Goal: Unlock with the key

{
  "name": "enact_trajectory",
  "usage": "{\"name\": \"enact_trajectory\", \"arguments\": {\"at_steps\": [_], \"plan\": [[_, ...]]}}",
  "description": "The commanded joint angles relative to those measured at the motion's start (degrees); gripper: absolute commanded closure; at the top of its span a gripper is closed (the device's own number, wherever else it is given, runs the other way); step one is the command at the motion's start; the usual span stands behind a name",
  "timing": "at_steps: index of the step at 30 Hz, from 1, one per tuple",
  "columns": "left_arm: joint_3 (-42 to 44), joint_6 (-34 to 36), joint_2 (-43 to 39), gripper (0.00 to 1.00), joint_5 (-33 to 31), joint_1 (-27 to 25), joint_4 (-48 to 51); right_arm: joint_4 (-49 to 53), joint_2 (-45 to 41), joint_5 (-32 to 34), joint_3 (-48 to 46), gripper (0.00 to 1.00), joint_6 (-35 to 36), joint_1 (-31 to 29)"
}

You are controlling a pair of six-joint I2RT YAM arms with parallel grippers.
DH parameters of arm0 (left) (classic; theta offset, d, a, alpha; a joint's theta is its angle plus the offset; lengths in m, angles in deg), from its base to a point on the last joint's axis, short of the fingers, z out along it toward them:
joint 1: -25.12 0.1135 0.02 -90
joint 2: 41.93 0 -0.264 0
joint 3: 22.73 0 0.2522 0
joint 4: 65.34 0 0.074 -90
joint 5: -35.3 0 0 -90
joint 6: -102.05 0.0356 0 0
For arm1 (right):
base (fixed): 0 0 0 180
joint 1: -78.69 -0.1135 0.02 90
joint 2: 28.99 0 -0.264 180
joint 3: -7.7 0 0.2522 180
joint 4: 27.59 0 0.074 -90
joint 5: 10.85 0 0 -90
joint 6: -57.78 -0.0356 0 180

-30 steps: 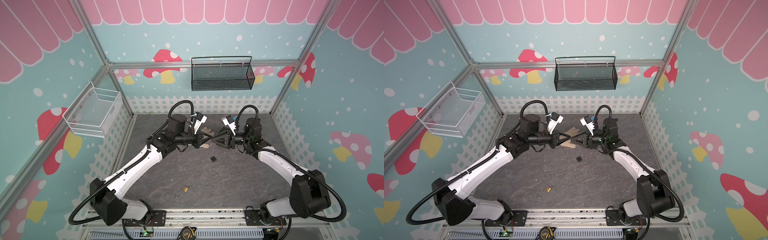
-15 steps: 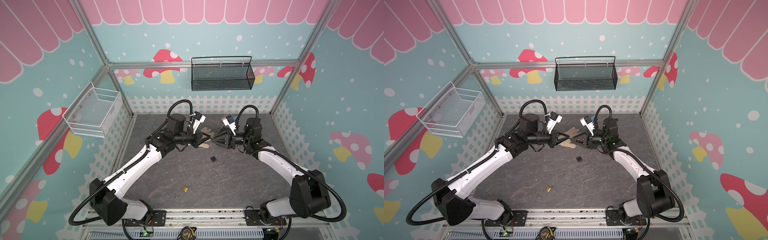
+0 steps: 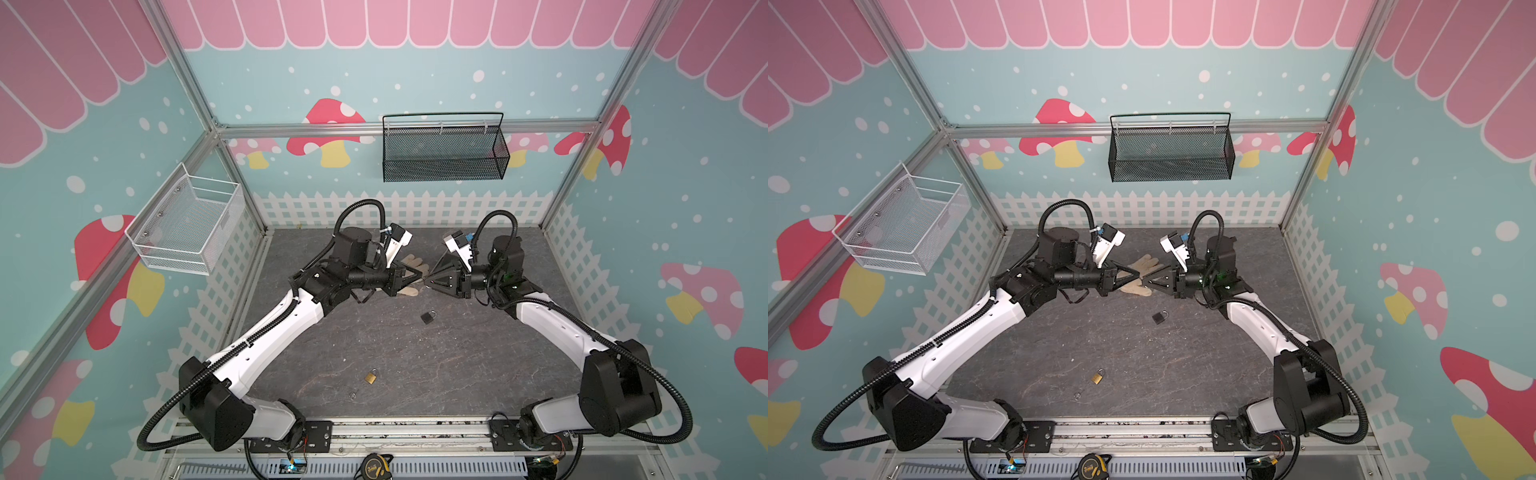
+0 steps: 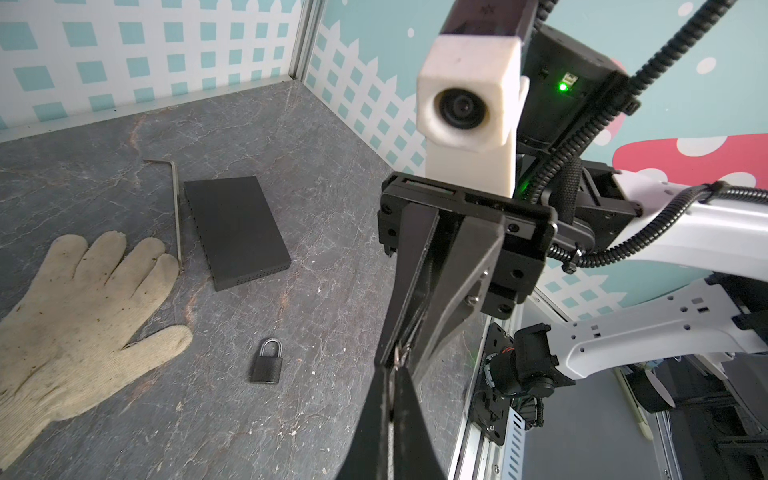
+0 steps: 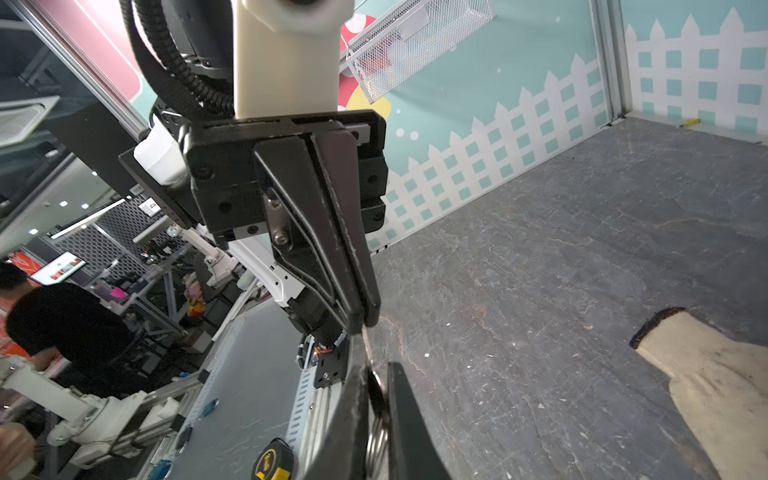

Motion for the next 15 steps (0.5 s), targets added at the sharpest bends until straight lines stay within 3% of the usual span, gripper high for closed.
{"name": "enact_trajectory", "arguments": {"at_steps": [1,10,13,15], "plan": [[-1.54,1.17,0.08,1.0,-0.38,0.27,0.32,-1.73,-0.11,-1.15,0.95,1.0,0.71,-0.11],[-1.8,0.32,0.07,0.99,-2.73,0.46,0.41,-2.04,-2.17,-0.22,0.43,1.0,0.52,-0.02],[-1.82,-0.77,-0.27,0.64,-5.23,0.87,0.44,-1.9,-3.72,1.35,-0.29,1.0,-0.15,0.36],[-1.56,-2.12,-0.7,0.51,-8.15,1.37,0.22,-1.81,-4.91,2.65,-1.42,1.0,-1.16,1.39]]}}
